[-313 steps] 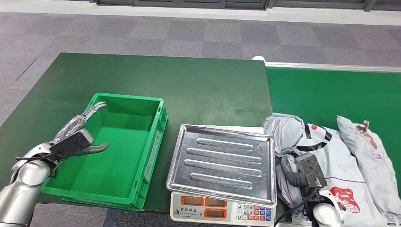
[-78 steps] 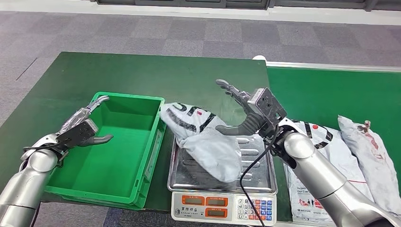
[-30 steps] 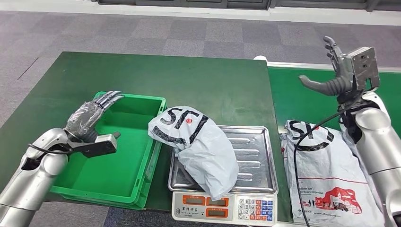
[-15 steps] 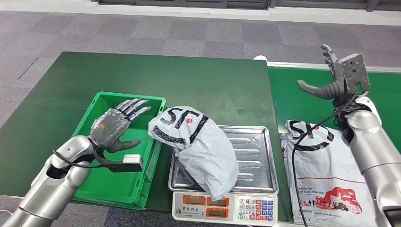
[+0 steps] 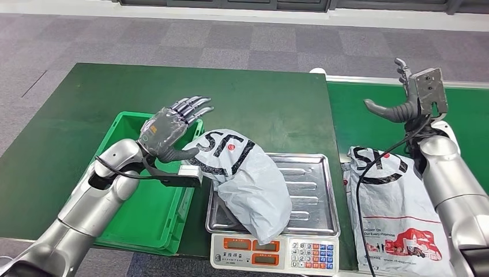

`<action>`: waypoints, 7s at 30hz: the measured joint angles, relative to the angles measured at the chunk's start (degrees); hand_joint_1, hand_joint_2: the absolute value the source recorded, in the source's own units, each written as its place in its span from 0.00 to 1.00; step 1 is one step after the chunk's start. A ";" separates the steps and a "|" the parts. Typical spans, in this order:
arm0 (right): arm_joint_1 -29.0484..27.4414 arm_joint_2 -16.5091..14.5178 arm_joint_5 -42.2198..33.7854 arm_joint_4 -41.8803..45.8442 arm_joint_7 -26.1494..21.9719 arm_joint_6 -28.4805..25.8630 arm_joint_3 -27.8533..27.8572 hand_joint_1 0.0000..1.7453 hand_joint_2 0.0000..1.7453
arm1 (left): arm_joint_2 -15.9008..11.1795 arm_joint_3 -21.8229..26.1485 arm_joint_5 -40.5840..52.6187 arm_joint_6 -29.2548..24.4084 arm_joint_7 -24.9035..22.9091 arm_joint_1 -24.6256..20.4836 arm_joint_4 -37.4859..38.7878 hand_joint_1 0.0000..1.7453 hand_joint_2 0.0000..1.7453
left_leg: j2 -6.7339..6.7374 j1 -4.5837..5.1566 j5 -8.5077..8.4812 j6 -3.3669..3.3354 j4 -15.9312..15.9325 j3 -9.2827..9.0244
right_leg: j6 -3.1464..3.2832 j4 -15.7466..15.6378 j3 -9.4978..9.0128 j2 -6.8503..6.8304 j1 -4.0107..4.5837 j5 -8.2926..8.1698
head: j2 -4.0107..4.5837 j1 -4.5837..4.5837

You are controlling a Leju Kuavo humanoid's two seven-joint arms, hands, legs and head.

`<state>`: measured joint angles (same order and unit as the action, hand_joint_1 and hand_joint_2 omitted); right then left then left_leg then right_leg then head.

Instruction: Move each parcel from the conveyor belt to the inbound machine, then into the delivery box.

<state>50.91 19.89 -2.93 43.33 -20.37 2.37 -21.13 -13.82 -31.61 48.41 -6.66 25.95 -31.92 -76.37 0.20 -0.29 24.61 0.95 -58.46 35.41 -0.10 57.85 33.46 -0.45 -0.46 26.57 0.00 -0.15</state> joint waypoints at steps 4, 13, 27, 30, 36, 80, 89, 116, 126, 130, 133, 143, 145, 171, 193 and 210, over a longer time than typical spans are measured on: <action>1.17 -0.71 0.92 -1.84 0.25 -0.59 1.04 0.00 1.00 | 0.92 -1.76 0.90 -0.68 -0.52 -2.22 2.18 0.00 1.00 | 0.02 0.00 0.00 0.00 0.00 0.00 | 0.00 0.00 0.02 0.01 0.00 0.00 | 0.00 0.00; 2.15 -0.93 1.30 -4.54 -0.06 -0.35 3.69 0.00 1.00 | 2.03 -4.90 1.16 0.43 -0.75 -5.89 5.15 0.00 1.00 | 0.02 0.00 0.00 0.00 -0.01 0.01 | 0.00 0.00 0.02 0.02 -0.01 0.00 | 0.00 0.00; 2.15 -0.92 1.31 -5.87 -0.11 -0.32 4.67 0.00 1.00 | 2.06 -5.81 1.16 0.60 -0.78 -6.41 6.41 0.00 1.00 | 0.05 0.00 0.00 0.00 0.00 0.01 | 0.00 0.00 0.04 0.09 0.00 0.00 | 0.00 0.00; 2.15 -0.92 1.31 -5.89 -0.12 -0.32 4.67 0.00 1.00 | 2.06 -5.81 1.16 0.60 -0.78 -6.42 6.45 0.00 1.00 | 0.05 0.00 0.00 0.00 0.00 0.01 | 0.00 0.00 0.04 0.09 -0.01 0.00 | 0.00 0.00; 2.14 -0.92 1.32 -5.91 -0.20 -0.34 4.77 0.00 1.00 | 2.04 -6.24 1.12 1.33 -0.94 -6.47 6.43 0.00 1.00 | 0.05 0.00 0.00 0.00 0.00 0.01 | 0.00 0.00 0.04 0.09 -0.01 0.00 | 0.00 0.00; 0.06 -1.10 5.15 -6.28 -0.61 -0.20 10.76 0.00 1.00 | -1.86 -23.87 -2.27 15.15 1.20 -12.65 11.15 0.00 1.00 | 0.02 0.01 -0.01 -0.02 0.01 0.01 | -0.01 0.00 0.00 0.03 0.00 0.00 | 0.00 0.00; -0.08 -1.17 5.23 -6.28 -1.05 0.31 10.79 0.00 1.00 | -3.97 -25.83 -3.48 16.36 1.66 -12.85 11.07 0.00 1.00 | 0.02 0.01 -0.01 -0.02 0.02 0.02 | -0.01 0.00 0.01 0.04 0.00 0.00 | 0.00 0.00; -0.44 -1.31 5.23 -5.98 -0.91 0.11 11.85 0.00 1.00 | -4.83 -28.75 -1.73 13.70 1.43 -13.08 11.13 1.00 1.00 | 0.05 0.01 -0.01 -0.01 0.04 -0.02 | 0.00 0.00 0.01 0.04 0.03 0.00 | 0.00 0.00; -0.62 -1.11 4.97 -5.47 -0.82 0.78 12.19 0.00 1.00 | -4.83 -29.23 -1.55 11.88 0.81 -12.82 11.12 1.00 1.00 | 0.05 0.01 -0.01 -0.02 0.04 -0.01 | -0.01 0.00 0.00 0.04 0.01 0.00 | 0.00 0.00; -0.61 -1.10 4.97 -5.47 -0.84 0.66 12.19 0.00 1.00 | -4.84 -29.23 -1.38 10.66 0.20 -12.37 11.11 1.00 1.00 | 0.04 0.01 -0.01 -0.02 0.04 -0.01 | -0.01 0.00 -0.01 0.03 0.01 0.00 | 0.00 0.00; -0.47 -1.12 4.97 -5.50 -0.95 0.79 12.19 0.00 1.00 | -4.84 -29.18 -0.84 9.58 -0.45 -12.14 11.05 1.00 1.00 | 0.02 0.01 -0.01 -0.02 0.05 -0.01 | -0.01 0.01 -0.04 0.02 0.01 0.00 | 0.00 0.00; 0.43 -1.74 4.28 -5.87 -0.89 -0.01 12.17 0.00 1.00 | -4.56 -26.92 5.38 7.66 -5.60 -14.25 7.92 1.00 1.00 | -0.01 0.01 -0.07 -0.02 0.04 0.01 | -0.01 0.01 -0.01 0.00 0.02 -0.01 | 0.00 0.00; 0.73 -1.89 4.27 -6.01 -0.69 -0.53 12.17 0.00 1.00 | -4.09 -26.15 7.27 7.65 -6.74 -16.07 7.29 1.00 1.00 | -0.02 0.01 -0.08 -0.03 0.03 0.01 | -0.01 0.01 0.00 -0.02 0.01 -0.01 | 0.00 -0.01; -2.14 0.48 3.28 -4.96 -0.43 -0.24 14.77 0.00 1.00 | -9.03 -16.34 14.35 8.30 -13.67 -20.69 0.06 1.00 1.00 | 0.00 0.03 -0.07 -0.03 0.06 0.05 | -0.01 0.01 0.06 0.03 -0.01 -0.01 | 0.00 0.00; -18.37 6.34 0.68 7.90 -0.22 0.75 25.38 0.00 1.00 | -23.12 3.20 0.15 9.39 -11.42 -6.39 -0.17 1.00 1.00 | -0.01 0.03 -0.04 -0.05 0.11 0.13 | 0.00 0.00 0.12 0.00 -0.02 0.05 | 0.00 0.00; -19.92 6.02 2.78 9.14 -0.42 1.73 28.41 0.00 1.00 | -20.03 10.76 0.51 4.36 -14.00 7.14 -0.43 1.00 1.00 | 0.09 0.04 0.02 -0.03 0.12 0.14 | -0.01 0.00 0.17 0.13 -0.03 0.06 | -0.01 0.00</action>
<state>30.99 25.91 -0.15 52.47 -20.78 4.10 7.28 -33.86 -20.86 48.92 -2.29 11.95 -24.78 -76.81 0.29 -0.25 24.63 0.92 -58.34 35.55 -0.11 57.85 33.64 -0.32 -0.49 26.63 -0.01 -0.15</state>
